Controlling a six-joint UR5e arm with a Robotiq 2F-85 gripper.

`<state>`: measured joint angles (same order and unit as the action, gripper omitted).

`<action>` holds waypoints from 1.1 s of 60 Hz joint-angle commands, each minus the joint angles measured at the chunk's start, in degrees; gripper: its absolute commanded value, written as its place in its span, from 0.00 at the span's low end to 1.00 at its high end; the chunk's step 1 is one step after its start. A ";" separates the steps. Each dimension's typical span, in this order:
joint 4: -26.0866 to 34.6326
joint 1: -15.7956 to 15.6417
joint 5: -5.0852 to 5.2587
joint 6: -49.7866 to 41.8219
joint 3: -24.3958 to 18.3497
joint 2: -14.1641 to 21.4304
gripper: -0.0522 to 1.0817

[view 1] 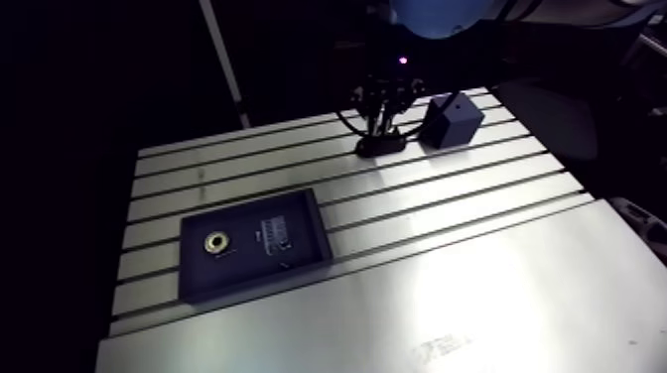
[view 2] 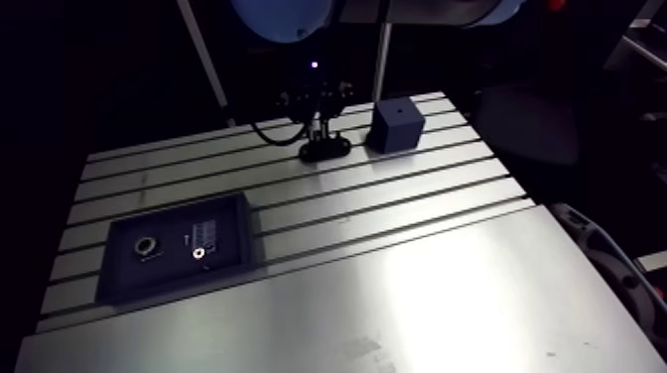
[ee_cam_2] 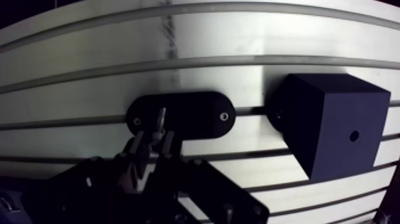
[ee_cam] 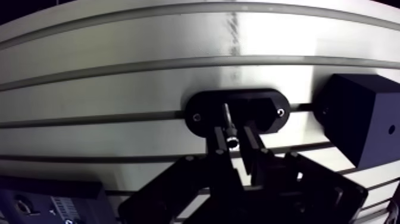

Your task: Pick up the M10 bolt and insert it into the hole until fully seated.

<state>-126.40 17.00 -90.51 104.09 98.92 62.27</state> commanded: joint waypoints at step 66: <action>37.55 4.52 -0.15 1.07 -27.90 3.00 1.00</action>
<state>-106.20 19.34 -90.56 105.23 82.09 65.78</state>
